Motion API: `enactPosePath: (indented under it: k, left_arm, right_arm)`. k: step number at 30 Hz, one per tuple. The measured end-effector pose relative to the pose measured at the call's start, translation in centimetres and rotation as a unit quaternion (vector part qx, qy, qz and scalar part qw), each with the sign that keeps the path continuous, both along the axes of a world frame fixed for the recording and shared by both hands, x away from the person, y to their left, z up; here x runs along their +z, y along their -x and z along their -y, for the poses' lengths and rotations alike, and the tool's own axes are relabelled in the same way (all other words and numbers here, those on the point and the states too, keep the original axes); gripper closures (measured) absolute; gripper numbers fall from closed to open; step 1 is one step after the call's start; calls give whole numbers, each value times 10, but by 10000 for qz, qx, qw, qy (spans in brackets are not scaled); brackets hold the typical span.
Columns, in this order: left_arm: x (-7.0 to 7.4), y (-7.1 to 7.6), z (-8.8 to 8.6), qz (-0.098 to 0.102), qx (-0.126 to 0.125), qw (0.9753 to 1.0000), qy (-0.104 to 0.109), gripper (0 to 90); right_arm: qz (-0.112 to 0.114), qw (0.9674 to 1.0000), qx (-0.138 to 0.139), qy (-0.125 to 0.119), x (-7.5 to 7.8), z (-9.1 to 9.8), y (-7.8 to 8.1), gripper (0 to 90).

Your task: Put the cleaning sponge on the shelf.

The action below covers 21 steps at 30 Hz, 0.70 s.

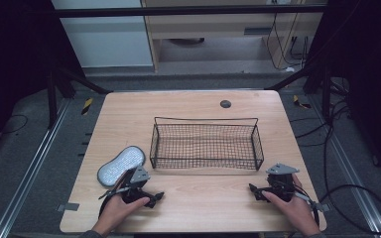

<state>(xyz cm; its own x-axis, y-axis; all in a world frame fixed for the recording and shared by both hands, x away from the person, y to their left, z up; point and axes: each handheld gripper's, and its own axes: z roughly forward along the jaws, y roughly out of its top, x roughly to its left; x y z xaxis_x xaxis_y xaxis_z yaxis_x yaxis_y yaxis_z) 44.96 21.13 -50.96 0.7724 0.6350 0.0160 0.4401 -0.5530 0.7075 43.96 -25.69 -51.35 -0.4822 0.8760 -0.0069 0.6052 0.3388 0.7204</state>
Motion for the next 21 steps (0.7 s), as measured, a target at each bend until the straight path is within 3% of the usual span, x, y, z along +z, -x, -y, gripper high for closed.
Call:
enactPosePath:
  k: [6, 9, 11, 14, 15, 19, 21]
  left_arm:
    - [0, 1, -2, -8, -76, 10000, 17, 10]
    - [4, 2, -3, -93, -138, 9998, 134, 23]
    - [11, 4, -3, -187, -129, 9994, 250, 25]
    - [16, 5, -2, -172, -155, 9995, 229, 25]
    - [21, 6, -2, -64, -242, 9996, 123, 26]
    - [32, 2, -5, 2, -228, 9996, -156, 29]
    - [38, -2, -8, 117, -171, 9990, -402, 31]
  right_arm:
    - [4, 10000, -5, 2, 0, 0, 0, 4]
    - [6, 10000, -32, 5, 0, 0, 1, 5]
    - [13, 10000, -53, 1, 0, -1, 1, 7]
    - [21, 10000, -59, 0, 0, -1, 1, 7]
    - [19, 10000, -68, -2, 0, -1, 2, 7]
    - [26, 10000, -63, 5, 0, -1, 2, 7]
    - [27, 10000, -65, 4, 0, -1, 2, 7]
